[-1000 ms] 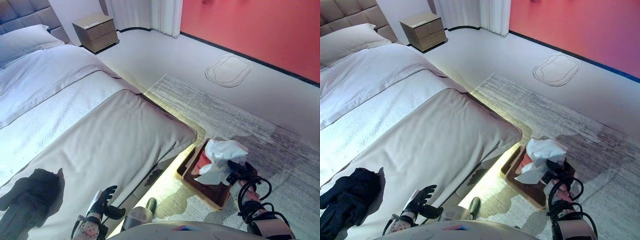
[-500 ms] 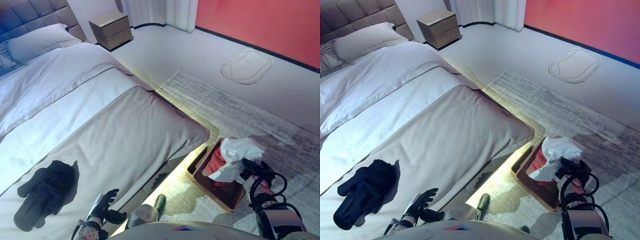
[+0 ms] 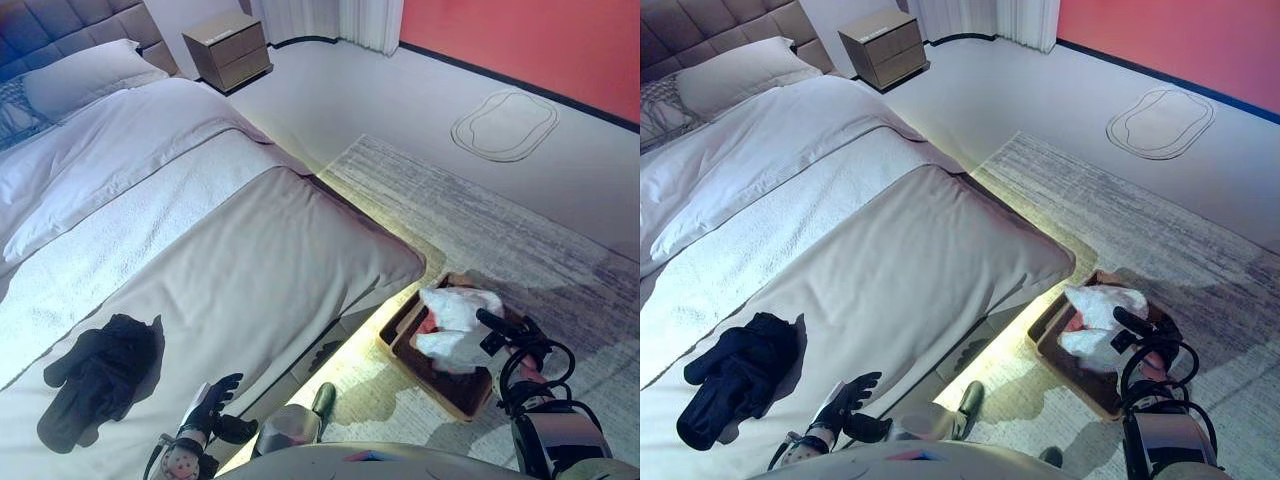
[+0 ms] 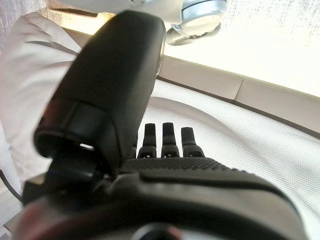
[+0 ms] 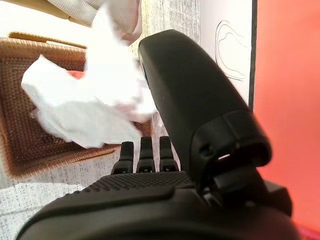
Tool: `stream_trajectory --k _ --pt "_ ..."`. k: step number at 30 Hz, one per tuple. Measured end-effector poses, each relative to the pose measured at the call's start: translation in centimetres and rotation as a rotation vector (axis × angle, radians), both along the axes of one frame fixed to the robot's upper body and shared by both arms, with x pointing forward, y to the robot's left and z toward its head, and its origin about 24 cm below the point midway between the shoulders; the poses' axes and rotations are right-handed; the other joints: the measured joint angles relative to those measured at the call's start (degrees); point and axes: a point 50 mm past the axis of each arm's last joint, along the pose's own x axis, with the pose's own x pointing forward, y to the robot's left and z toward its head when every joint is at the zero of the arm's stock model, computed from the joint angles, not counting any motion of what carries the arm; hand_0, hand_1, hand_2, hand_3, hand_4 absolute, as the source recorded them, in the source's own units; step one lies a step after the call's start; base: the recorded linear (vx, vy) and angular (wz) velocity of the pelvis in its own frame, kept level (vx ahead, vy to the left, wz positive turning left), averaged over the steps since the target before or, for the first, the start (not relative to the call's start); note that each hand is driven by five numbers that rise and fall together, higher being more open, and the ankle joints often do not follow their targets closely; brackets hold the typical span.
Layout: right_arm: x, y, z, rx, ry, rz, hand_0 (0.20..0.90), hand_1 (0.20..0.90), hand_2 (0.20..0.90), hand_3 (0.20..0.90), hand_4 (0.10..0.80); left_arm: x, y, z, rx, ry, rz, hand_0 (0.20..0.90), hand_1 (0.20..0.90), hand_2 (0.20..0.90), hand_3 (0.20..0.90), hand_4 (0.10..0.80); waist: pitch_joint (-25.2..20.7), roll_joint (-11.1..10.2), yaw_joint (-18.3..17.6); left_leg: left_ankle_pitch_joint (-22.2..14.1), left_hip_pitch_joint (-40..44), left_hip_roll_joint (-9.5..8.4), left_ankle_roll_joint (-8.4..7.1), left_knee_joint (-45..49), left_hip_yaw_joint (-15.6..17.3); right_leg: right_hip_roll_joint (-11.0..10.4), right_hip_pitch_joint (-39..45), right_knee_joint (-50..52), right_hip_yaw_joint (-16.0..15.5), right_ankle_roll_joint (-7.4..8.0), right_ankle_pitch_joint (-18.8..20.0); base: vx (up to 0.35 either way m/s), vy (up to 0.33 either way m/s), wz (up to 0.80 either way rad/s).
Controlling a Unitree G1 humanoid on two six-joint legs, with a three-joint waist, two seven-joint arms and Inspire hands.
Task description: Pick up the clothes from the bed and place them into the basket
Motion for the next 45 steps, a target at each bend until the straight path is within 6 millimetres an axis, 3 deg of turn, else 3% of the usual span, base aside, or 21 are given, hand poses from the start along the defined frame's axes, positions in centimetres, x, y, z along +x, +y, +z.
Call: stream_trajectory --k 14,19,22,23,25,28,29,30,31,32,33,34,35,36,37,40,41,42,44,45 --pt "0.2 0.2 0.0 0.01 -0.012 0.042 0.9 0.9 0.9 0.9 0.8 0.4 0.0 0.1 -0.002 -0.01 0.007 0.9 0.9 0.9 0.9 0.8 1.1 -1.3 0.5 0.1 0.8 -0.01 -0.1 0.0 -0.5 0.2 1.1 0.0 -0.5 0.14 -0.1 -0.02 -0.011 0.02" --pt "0.9 0.9 -0.1 -0.009 0.014 0.156 0.9 0.9 0.9 0.9 0.8 1.4 0.3 0.3 0.004 -0.032 0.02 0.9 0.9 0.9 0.9 0.8 1.4 -1.8 2.8 0.3 0.3 -0.12 -0.66 1.2 -3.2 0.6 2.5 0.0 -3.1 0.35 -0.5 -0.031 -0.057 0.27" --pt "2.4 1.7 0.6 -0.025 -0.001 0.241 0.9 0.9 0.9 0.9 0.8 1.7 0.8 0.4 0.01 -0.04 0.051 0.9 0.9 0.9 0.9 0.8 1.5 -2.1 5.0 0.2 -0.6 -0.03 -0.85 2.5 -5.0 1.3 2.9 0.3 -4.2 0.07 -1.1 0.015 -0.15 0.32" --pt "3.0 1.9 0.9 -0.034 -0.005 0.266 0.9 0.9 0.9 0.9 0.8 1.7 1.0 0.5 0.011 -0.043 0.065 0.9 0.9 0.9 0.9 0.8 1.7 -2.4 5.3 -0.3 -0.9 0.03 -2.16 3.0 -6.2 1.7 3.5 0.3 -5.0 0.02 -1.5 0.05 -0.192 0.42" --pt "3.5 2.3 1.0 -0.048 0.004 0.309 0.9 0.9 0.9 0.9 0.8 1.8 1.5 0.6 0.013 -0.052 0.104 0.9 0.9 0.9 0.9 0.8 1.9 -3.2 6.7 -0.5 -1.3 -0.05 -3.34 3.9 -7.6 2.3 4.3 0.3 -6.1 -0.45 -2.3 -0.006 -0.135 0.49" --pt "4.8 3.1 1.7 -0.069 -0.005 0.376 0.9 0.9 0.9 0.9 0.8 1.4 2.5 0.7 0.035 -0.041 0.137 0.9 0.9 0.9 0.9 0.8 2.1 -4.9 9.4 -1.2 -2.4 0.08 -4.18 4.0 -8.0 3.5 5.3 0.3 -8.2 -0.57 -2.6 -0.031 0.016 0.49" --pt "5.0 3.0 1.9 -0.07 -0.013 0.391 0.9 0.9 0.9 0.9 0.8 1.2 2.8 0.7 0.04 -0.03 0.135 0.9 0.9 0.9 0.9 0.8 2.1 -5.3 8.5 -2.3 -3.4 1.32 -3.32 4.0 -2.7 3.6 6.1 0.3 -10.9 -0.49 -2.5 -0.125 0.115 1.25" --pt "4.9 2.7 1.9 -0.073 -0.004 0.393 0.9 0.9 0.9 0.9 0.8 1.2 2.9 0.7 0.044 -0.022 0.123 0.9 0.9 0.9 0.9 0.8 2.1 -5.6 7.4 -3.6 -4.1 3.26 -1.87 4.0 4.9 3.3 7.0 0.7 -14.8 -0.92 -2.8 -0.143 0.134 1.48" --pt "4.6 2.4 1.8 -0.077 0.008 0.396 0.9 0.9 0.9 0.9 0.8 1.4 3.0 0.8 0.043 -0.022 0.113 0.9 0.9 0.9 0.9 0.8 2.2 -6.3 6.6 -4.1 -4.4 4.8 -1.26 4.9 11.1 2.7 7.7 0.5 -17.4 -2.0 -3.3 -0.172 0.166 1.65" --pt "4.6 2.2 1.9 -0.082 0.012 0.414 0.9 0.9 0.9 0.9 0.8 1.6 3.1 0.8 0.042 -0.016 0.105 0.9 0.9 0.9 0.9 0.8 2.7 -7.1 4.2 -4.8 -5.9 7.61 -0.92 8.3 22.9 2.0 9.0 0.2 -21.8 -2.38 -3.4 -0.118 0.25 1.91" --pt "4.4 2.1 1.9 -0.091 0.018 0.447 0.9 0.9 0.9 0.9 0.8 1.3 2.8 0.6 0.039 0.018 0.093 0.9 0.9 0.9 0.9 0.8 2.6 -7.8 1.3 -5.2 -6.8 9.47 -0.31 13.0 30.4 0.0 10.1 1.9 -27.0 -2.7 -3.9 -0.075 0.287 1.86" --pt "4.4 2.2 1.8 -0.096 0.024 0.479 0.9 0.9 0.9 0.9 0.8 1.0 2.6 0.3 0.042 0.049 0.075 0.9 0.9 0.9 0.9 0.8 2.1 -8.6 -0.1 -5.2 -6.4 9.37 -0.33 14.0 32.6 -1.6 10.5 3.0 -28.3 -1.57 -4.7 -0.007 0.247 1.49" --pt "4.4 2.0 2.0 -0.107 0.024 0.507 0.9 0.9 0.9 0.9 0.8 0.9 2.2 0.1 0.036 0.064 0.061 0.9 0.9 0.9 0.9 0.8 1.4 -8.2 -1.0 -4.7 -5.5 8.86 0.08 12.8 32.3 -2.0 11.1 4.3 -28.4 -0.58 -5.1 0.0 0.214 0.83" --pt "4.2 1.3 2.3 -0.131 0.027 0.534 0.9 0.9 0.9 0.9 0.8 0.7 1.3 -0.2 0.019 0.073 0.05 0.9 0.9 0.9 0.9 0.8 0.0 -5.9 -1.7 -2.2 -3.4 9.14 1.74 10.8 31.3 -2.1 11.1 6.2 -27.8 -0.51 -5.0 0.023 0.226 0.8" --pt "4.0 1.3 2.1 -0.128 0.031 0.567 0.9 0.9 0.9 0.9 0.8 1.3 1.2 0.0 0.024 0.061 0.047 0.9 0.9 0.9 0.9 0.8 -0.1 -6.6 -2.5 -0.3 -2.4 6.7 4.16 8.0 31.0 -4.7 10.8 8.3 -26.0 -0.1 -5.0 0.052 0.25 0.5" --pt "4.7 2.4 2.3 -0.122 0.027 0.684 0.9 0.9 0.9 0.9 0.8 3.4 1.6 0.9 0.028 -0.011 0.051 0.9 0.9 0.9 0.9 0.8 -0.2 -7.8 -2.3 -1.2 -1.2 2.79 5.59 5.6 30.6 -7.9 10.9 10.1 -22.7 0.03 -4.9 0.083 0.175 0.33" --pt "4.8 2.6 2.3 -0.13 0.03 0.713 0.9 0.9 0.9 0.9 0.8 4.1 1.6 1.1 0.027 -0.031 0.057 0.9 0.9 0.9 0.9 0.8 -0.2 -7.9 -2.2 -1.3 -1.2 2.32 5.78 5.5 30.3 -8.6 10.7 10.9 -22.1 0.03 -4.9 0.079 0.182 0.43" --pt "5.1 3.2 2.3 -0.141 0.037 0.771 0.9 0.9 0.9 0.9 0.8 5.6 1.7 1.7 0.026 -0.077 0.061 0.9 0.9 0.9 0.9 0.8 -0.2 -8.0 -2.2 -1.5 -0.9 1.01 6.23 5.0 29.3 -9.3 10.8 12.3 -20.9 0.54 -4.1 0.09 0.205 0.48" --pt "5.2 3.8 2.2 -0.156 0.065 0.84 0.9 0.9 0.9 0.9 0.8 7.3 1.7 2.6 0.028 -0.131 0.05 0.9 0.9 0.9 0.9 0.8 -0.2 -8.0 -2.4 -1.3 -0.4 0.05 6.85 3.9 26.9 -11.0 10.3 16.8 -18.4 1.8 -3.3 0.124 0.245 0.74" --pt "5.0 4.0 2.0 -0.168 0.083 0.865 0.9 0.9 0.9 0.9 0.8 8.2 1.5 2.9 0.027 -0.147 0.037 0.9 0.9 0.9 0.9 0.8 -0.3 -7.7 -3.3 -1.4 -0.2 -1.19 7.45 3.9 25.0 -12.8 9.4 23.1 -16.4 2.76 -2.6 0.022 0.073 1.17"
